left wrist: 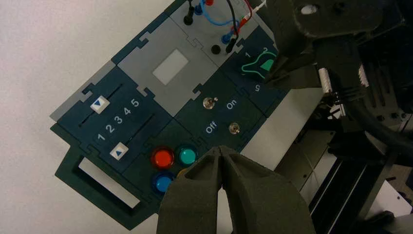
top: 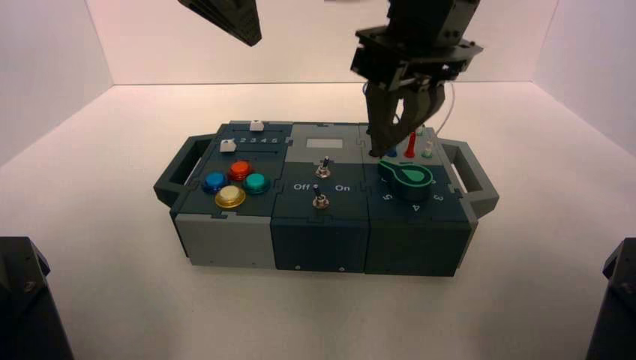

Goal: Turn the knob to position 2.

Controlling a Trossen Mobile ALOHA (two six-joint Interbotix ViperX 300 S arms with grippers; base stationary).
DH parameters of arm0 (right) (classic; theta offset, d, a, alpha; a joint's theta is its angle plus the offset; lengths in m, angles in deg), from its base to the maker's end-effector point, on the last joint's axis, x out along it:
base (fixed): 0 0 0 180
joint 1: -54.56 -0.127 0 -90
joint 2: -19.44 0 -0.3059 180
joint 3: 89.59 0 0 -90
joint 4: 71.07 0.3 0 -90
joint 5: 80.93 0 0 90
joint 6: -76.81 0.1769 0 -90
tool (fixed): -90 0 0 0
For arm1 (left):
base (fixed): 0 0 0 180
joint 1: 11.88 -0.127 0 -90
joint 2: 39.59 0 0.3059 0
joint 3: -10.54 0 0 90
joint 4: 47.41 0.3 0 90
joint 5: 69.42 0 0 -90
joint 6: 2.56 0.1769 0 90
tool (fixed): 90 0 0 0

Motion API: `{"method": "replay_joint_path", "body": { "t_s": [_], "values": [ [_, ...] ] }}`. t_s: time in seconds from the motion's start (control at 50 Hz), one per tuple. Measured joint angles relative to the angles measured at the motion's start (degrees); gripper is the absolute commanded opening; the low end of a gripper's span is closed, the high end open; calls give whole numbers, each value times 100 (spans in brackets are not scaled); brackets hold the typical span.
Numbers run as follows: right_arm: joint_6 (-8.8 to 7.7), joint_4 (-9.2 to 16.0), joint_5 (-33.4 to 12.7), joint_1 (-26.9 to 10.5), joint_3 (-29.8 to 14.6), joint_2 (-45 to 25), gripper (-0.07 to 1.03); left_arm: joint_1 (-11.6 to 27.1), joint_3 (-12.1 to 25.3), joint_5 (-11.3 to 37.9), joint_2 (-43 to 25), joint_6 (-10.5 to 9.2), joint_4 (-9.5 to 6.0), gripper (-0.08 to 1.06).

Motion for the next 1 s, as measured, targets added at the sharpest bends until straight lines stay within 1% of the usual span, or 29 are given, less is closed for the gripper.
{"method": "replay_joint_path", "body": {
  "t_s": [0.14,0.32,0.48,0.64,0.92,1.0],
  "values": [
    [-9,9,44,0,0,-246,-2,0,0,0,0,0,0,-3],
    [-18,-70,299,-9,0,-562,-2,0,0,0,0,0,0,-3],
    [-18,-255,519,-9,0,-765,-2,0,0,9,0,0,9,-3],
    [-18,-439,562,-9,0,-835,-2,0,0,18,0,0,9,-3],
    [97,-879,589,18,0,-853,-2,9,0,9,0,0,9,-3],
    [114,-949,589,44,-9,-844,-2,0,0,18,-9,0,0,-3]
  ]
}}
